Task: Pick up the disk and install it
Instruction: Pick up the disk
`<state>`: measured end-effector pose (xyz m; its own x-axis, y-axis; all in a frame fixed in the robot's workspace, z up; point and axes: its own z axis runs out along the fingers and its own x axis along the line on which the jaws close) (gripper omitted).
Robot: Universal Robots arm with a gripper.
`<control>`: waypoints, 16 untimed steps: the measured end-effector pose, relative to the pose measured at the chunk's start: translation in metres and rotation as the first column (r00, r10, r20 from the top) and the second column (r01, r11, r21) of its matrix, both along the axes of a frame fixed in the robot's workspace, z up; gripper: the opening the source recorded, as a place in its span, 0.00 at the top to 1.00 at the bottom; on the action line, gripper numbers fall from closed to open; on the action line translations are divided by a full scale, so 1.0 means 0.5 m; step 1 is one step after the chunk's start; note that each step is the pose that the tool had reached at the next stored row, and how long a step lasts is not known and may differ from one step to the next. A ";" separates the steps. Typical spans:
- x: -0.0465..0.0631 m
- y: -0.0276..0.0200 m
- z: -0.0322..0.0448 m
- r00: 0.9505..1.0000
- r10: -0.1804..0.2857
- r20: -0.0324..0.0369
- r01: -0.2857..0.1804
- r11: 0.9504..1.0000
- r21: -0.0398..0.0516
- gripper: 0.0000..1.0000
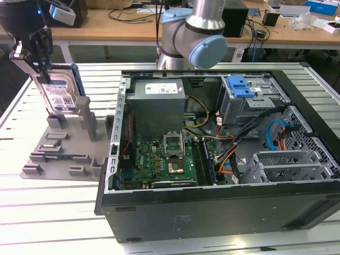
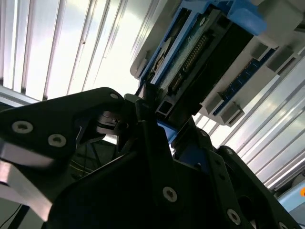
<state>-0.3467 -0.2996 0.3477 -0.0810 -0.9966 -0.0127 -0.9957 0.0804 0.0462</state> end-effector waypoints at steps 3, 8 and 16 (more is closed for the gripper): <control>0.000 0.0045 0.016 1.000 0.000 0.000 0.000 1.000 0.000 0.63; 0.000 0.0055 0.044 1.000 0.000 0.000 0.000 1.000 0.000 0.63; 0.000 0.0072 0.082 1.000 0.000 0.000 0.000 1.000 0.000 0.63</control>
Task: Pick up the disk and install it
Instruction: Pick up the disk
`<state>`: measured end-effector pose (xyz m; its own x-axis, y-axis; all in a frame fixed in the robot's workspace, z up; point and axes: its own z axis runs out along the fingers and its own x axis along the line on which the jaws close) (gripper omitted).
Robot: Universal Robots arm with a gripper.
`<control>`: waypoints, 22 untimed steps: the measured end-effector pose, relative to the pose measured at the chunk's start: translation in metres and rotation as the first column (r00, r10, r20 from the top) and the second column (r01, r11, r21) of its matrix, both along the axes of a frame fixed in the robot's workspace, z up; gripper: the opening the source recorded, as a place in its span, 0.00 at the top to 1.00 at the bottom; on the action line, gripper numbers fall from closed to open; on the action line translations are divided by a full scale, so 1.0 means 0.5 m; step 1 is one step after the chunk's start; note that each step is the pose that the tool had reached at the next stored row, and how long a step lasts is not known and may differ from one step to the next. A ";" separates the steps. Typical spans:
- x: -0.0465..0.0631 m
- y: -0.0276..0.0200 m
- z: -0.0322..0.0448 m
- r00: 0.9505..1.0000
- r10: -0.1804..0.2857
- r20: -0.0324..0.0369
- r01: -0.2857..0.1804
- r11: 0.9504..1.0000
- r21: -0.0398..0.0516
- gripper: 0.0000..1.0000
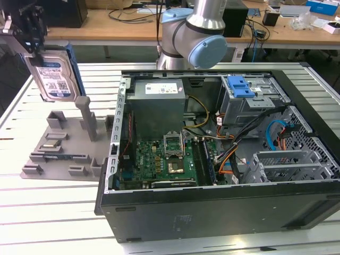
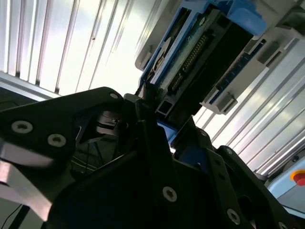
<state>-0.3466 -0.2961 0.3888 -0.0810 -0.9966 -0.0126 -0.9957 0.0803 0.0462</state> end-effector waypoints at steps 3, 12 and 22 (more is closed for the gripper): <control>0.000 0.0007 0.024 1.000 0.000 0.000 0.000 1.000 0.000 0.63; 0.000 0.0011 0.061 1.000 0.000 0.000 0.000 1.000 0.000 0.63; 0.000 0.0014 0.078 1.000 0.000 0.000 0.000 1.000 0.000 0.63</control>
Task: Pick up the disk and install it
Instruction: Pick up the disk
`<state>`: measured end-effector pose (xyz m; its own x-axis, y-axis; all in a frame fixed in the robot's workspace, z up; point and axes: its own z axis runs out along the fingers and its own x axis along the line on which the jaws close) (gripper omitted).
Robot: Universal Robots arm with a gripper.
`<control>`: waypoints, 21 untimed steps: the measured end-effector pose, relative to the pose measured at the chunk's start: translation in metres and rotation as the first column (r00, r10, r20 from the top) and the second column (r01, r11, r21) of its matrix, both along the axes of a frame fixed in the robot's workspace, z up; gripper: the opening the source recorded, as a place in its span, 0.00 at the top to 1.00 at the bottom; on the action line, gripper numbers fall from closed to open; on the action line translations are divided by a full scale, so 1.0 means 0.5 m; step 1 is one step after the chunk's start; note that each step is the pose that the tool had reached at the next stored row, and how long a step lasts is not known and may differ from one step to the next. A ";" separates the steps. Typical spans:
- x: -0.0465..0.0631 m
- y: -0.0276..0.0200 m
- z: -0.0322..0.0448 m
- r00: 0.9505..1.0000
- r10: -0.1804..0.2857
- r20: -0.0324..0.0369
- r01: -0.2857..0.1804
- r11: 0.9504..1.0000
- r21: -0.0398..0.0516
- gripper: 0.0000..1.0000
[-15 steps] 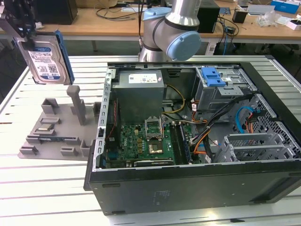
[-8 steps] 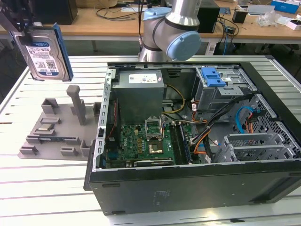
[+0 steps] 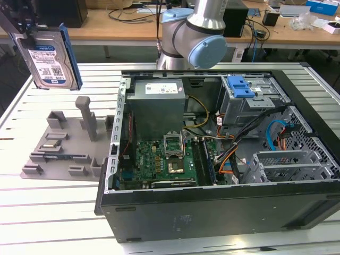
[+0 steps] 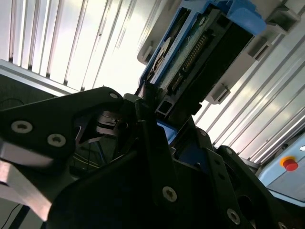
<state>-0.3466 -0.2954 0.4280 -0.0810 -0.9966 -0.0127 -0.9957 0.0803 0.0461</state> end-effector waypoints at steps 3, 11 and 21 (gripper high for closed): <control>0.000 0.0000 0.008 1.000 0.000 0.000 0.000 1.000 0.000 0.63; 0.000 0.0004 0.033 1.000 0.000 0.000 0.000 1.000 0.000 0.63; 0.000 0.0020 0.096 1.000 0.000 0.000 0.000 1.000 0.000 0.63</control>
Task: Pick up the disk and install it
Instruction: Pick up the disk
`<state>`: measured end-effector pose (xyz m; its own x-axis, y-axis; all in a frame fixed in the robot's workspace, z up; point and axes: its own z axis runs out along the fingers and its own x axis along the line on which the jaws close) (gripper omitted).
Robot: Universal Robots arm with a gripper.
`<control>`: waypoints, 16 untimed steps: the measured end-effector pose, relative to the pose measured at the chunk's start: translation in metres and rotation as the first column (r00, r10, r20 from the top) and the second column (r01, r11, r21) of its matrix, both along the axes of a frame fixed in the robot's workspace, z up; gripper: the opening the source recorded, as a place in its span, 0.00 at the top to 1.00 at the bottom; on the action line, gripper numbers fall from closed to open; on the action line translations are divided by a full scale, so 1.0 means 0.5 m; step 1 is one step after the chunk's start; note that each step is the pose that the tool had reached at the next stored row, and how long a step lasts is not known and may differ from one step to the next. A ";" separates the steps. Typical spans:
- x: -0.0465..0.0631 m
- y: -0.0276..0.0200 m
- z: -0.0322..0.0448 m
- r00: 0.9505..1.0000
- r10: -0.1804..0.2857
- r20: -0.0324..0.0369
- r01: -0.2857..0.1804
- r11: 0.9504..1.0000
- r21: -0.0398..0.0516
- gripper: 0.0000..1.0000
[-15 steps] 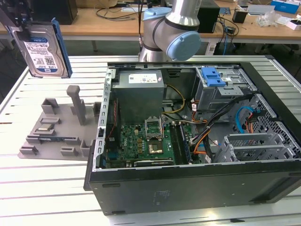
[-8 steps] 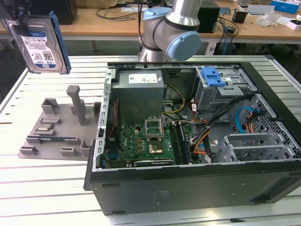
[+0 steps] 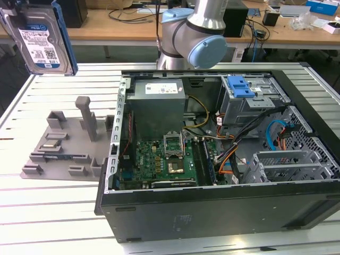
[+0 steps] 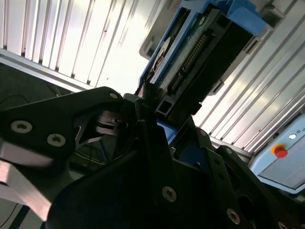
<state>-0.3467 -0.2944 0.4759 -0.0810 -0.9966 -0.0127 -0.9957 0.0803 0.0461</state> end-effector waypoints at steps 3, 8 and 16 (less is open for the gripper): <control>0.000 0.0004 0.019 1.000 0.000 0.000 0.000 1.000 0.000 0.63; 0.000 0.0009 0.059 1.000 0.000 0.000 0.000 1.000 0.000 0.63; 0.001 -0.0009 0.081 1.000 0.000 0.000 0.000 1.000 0.002 0.63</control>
